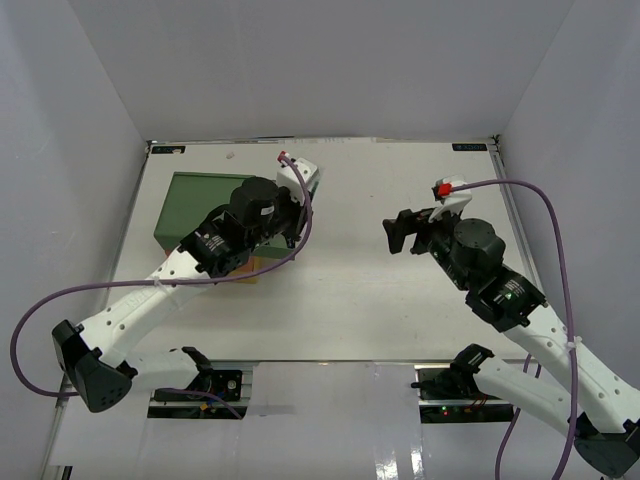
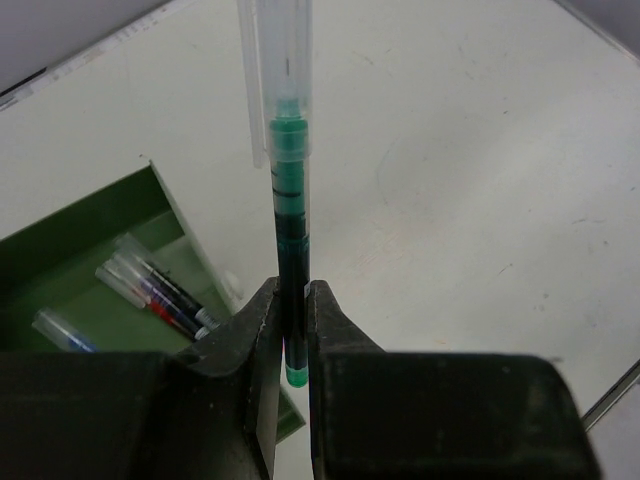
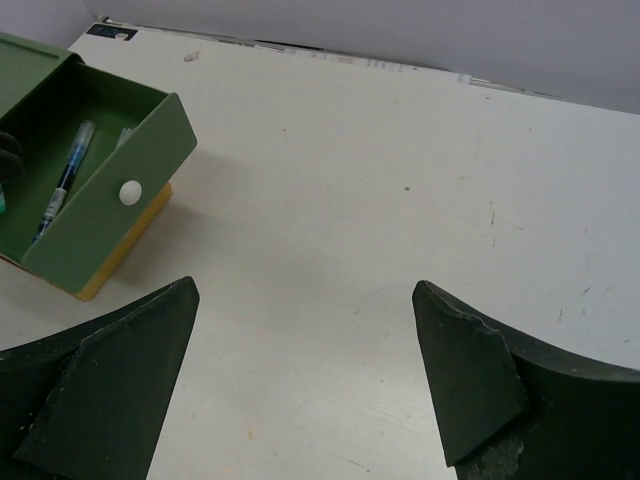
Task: Sort the stationery into containers
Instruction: Place the pen in the drawer.
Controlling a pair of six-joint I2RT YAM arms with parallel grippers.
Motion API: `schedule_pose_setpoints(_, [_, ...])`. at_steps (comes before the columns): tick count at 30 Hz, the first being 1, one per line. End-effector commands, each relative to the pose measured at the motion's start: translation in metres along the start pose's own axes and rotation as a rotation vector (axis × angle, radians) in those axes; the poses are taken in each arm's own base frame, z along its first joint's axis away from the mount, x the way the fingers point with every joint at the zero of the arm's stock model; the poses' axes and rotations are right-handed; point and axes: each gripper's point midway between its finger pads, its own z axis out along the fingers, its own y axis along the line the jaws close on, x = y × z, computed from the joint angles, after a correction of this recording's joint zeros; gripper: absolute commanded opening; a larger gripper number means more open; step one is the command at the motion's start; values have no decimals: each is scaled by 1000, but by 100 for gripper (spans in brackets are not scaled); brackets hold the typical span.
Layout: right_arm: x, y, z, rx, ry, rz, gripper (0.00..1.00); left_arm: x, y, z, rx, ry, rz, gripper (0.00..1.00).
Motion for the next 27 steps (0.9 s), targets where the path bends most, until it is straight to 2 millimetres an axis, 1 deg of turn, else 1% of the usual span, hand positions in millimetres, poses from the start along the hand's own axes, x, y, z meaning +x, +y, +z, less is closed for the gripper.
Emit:
schedule_pose_setpoints(1, [3, -1, 1, -4, -10, -19, 94, 3, 18, -19, -83, 41, 15, 0])
schedule_pose_setpoints(2, [7, -1, 2, -6, -3, -21, 94, 6, 22, -20, -105, 54, 15, 0])
schedule_pose_setpoints(8, [18, 0, 3, -18, 17, -30, 94, 22, 30, -22, -125, 99, 5, 0])
schedule_pose_setpoints(11, [24, 1, 3, -29, 28, -33, 94, 30, 34, -21, -115, 130, -27, 0])
schedule_pose_setpoints(12, [29, 2, 3, -33, 39, -34, 94, 33, 35, -21, -119, 143, -43, 0])
schedule_pose_setpoints(14, [33, 3, 4, -44, 50, -37, 94, 38, 44, -19, -131, 165, -65, 0])
schedule_pose_setpoints(15, [36, 3, 5, -45, 57, -39, 94, 40, 43, -18, -113, 177, -79, 0])
schedule_pose_setpoints(16, [40, 4, 5, -48, 65, -41, 94, 42, 51, -16, -121, 186, -97, 0])
schedule_pose_setpoints(19, [46, 5, 7, -57, 77, -45, 94, 47, 62, -13, -126, 206, -120, 0])
schedule_pose_setpoints(25, [53, 2, 7, -48, 83, -58, 95, 57, 75, -1, -139, 268, -126, 0])
schedule_pose_setpoints(26, [54, 1, 7, -44, 86, -58, 95, 55, 77, 0, -141, 273, -128, 0])
schedule_pose_setpoints(27, [54, 1, 7, -46, 84, -63, 95, 59, 81, 4, -146, 293, -133, 0])
